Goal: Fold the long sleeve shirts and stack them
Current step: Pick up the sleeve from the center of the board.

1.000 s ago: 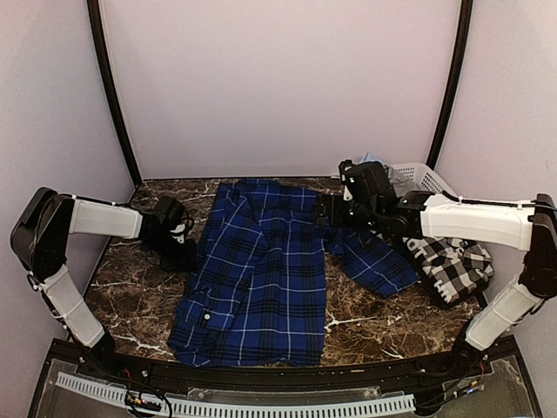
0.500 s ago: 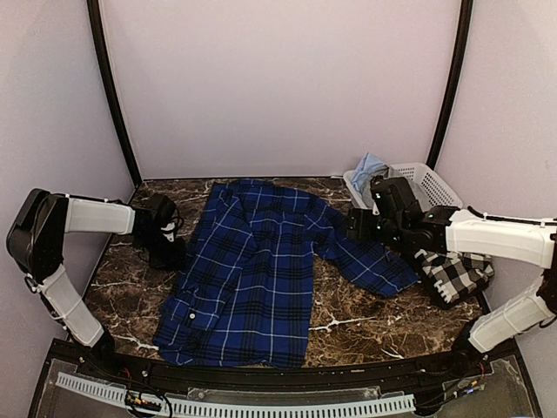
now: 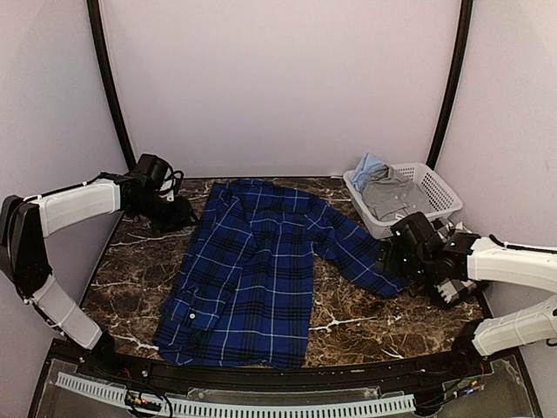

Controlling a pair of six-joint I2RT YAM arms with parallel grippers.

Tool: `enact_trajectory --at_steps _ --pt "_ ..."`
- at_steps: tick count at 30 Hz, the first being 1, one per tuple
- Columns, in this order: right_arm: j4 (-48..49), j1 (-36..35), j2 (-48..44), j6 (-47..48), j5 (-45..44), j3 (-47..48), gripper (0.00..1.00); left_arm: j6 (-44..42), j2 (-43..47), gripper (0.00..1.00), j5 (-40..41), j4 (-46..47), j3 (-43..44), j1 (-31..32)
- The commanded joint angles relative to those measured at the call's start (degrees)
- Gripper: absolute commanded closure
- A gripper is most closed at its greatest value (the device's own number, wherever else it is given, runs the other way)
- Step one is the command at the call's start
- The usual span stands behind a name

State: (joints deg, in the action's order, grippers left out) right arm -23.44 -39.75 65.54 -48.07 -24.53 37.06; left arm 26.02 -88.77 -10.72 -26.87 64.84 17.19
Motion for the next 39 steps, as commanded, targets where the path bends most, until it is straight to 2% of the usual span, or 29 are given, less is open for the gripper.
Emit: enact_trajectory --at_steps 1,8,14,21,24,29,32,39 --pt "-2.2 2.1 -3.2 -8.7 -0.6 -3.9 0.05 -0.6 2.8 0.49 -2.8 -0.4 2.8 2.4" --pt "-0.9 6.5 -5.2 -14.3 4.0 -9.7 0.07 0.7 2.9 0.49 -4.9 1.7 4.1 5.6" --pt "8.1 11.4 -5.1 -15.4 9.1 -14.9 0.17 0.8 2.4 0.49 -5.6 2.7 3.9 6.8" --pt "18.9 15.4 -4.6 -16.1 11.7 -19.1 0.36 0.7 2.6 0.49 -6.5 3.5 3.6 6.9" --pt "21.2 16.0 -3.4 -16.1 12.3 -19.9 0.51 0.8 2.7 0.49 -7.0 3.8 3.4 7.0" --pt "23.1 16.2 -1.1 -13.9 13.7 -19.1 0.86 1.1 2.9 0.49 -8.1 4.5 3.3 7.2" --pt "23.2 16.2 -0.9 -10.2 15.0 -17.6 1.00 1.1 3.1 0.49 -8.5 4.9 3.2 7.5" --pt "18.9 12.0 -0.1 0.2 13.4 -7.6 1.00 2.3 3.6 0.49 -10.7 7.1 2.1 8.3"
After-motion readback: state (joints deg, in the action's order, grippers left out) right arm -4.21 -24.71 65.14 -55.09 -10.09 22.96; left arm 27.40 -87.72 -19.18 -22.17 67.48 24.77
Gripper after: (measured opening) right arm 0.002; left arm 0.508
